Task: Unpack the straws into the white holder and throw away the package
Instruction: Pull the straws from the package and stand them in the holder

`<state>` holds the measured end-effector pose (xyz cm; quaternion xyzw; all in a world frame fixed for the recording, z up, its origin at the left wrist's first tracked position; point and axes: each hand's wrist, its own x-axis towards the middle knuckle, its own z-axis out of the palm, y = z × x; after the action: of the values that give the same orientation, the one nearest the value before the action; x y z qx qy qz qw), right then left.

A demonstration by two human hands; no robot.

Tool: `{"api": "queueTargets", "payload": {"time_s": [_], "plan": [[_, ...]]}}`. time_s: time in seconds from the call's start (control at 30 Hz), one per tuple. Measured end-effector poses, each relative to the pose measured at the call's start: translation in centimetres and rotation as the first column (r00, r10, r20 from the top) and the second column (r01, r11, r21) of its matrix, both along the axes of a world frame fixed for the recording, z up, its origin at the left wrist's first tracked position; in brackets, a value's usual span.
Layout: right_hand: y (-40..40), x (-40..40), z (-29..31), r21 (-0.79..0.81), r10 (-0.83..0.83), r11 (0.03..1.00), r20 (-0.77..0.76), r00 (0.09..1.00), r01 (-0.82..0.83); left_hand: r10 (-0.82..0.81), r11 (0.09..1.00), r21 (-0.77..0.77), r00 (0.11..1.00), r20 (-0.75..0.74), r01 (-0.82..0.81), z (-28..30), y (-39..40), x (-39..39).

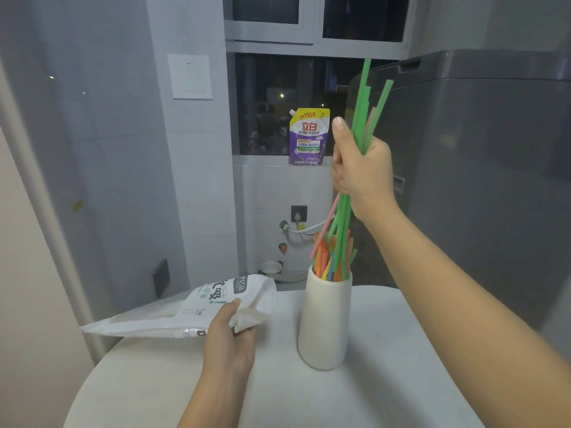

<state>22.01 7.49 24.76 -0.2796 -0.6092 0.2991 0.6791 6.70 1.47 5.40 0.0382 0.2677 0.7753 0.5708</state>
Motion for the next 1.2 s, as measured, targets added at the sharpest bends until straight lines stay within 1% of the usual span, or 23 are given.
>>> {"api": "queueTargets", "payload": {"time_s": [0.13, 0.23, 0.3, 0.4, 0.6, 0.87, 1.0, 1.1, 1.2], "plan": [[-0.3, 0.0, 0.2, 0.084, 0.030, 0.996, -0.006, 1.000, -0.030, 0.004, 1.000, 0.000, 1.000, -0.005, -0.004, 0.2, 0.0, 0.2], [-0.5, 0.2, 0.2, 0.114, 0.063, 0.992, -0.033, 0.997, -0.059, 0.004, 1.000, -0.019, 1.000, -0.017, -0.004, 0.2, 0.0, 0.3], [-0.5, 0.1, 0.3, 0.118, 0.091, 0.989, -0.021, 0.996, -0.088, 0.006, 1.000, -0.025, 1.000, -0.012, -0.007, 0.1, 0.0, 0.2], [-0.5, -0.1, -0.1, 0.058, 0.079, 0.995, 0.005, 0.997, -0.079, 0.008, 1.000, -0.018, 1.000, 0.002, -0.008, 0.1, 0.1, 0.0], [-0.5, 0.9, -0.3, -0.092, 0.041, 0.995, -0.020, 0.999, -0.042, 0.009, 1.000, -0.012, 1.000, -0.009, -0.009, 0.0, 0.2, 0.1], [0.8, 0.6, -1.3, -0.256, -0.092, 0.961, 0.047, 0.995, 0.101, 0.002, 1.000, -0.015, 1.000, -0.014, -0.002, -0.2, 0.1, 0.5], [1.2, 0.2, -0.7, -0.274, -0.117, 0.954, 0.032, 0.993, 0.121, 0.000, 1.000, -0.010, 1.000, -0.011, 0.000, -0.2, 0.1, 0.2], [1.2, 0.1, 0.1, -0.252, -0.115, 0.960, 0.049, 0.992, 0.124, -0.001, 1.000, -0.026, 0.999, -0.033, 0.000, -0.4, 0.2, 0.1], [1.3, 0.0, 0.6, -0.219, -0.127, 0.965, 0.089, 0.988, 0.144, 0.001, 1.000, -0.011, 0.999, -0.047, -0.001, -0.5, 0.3, 0.0]]}}
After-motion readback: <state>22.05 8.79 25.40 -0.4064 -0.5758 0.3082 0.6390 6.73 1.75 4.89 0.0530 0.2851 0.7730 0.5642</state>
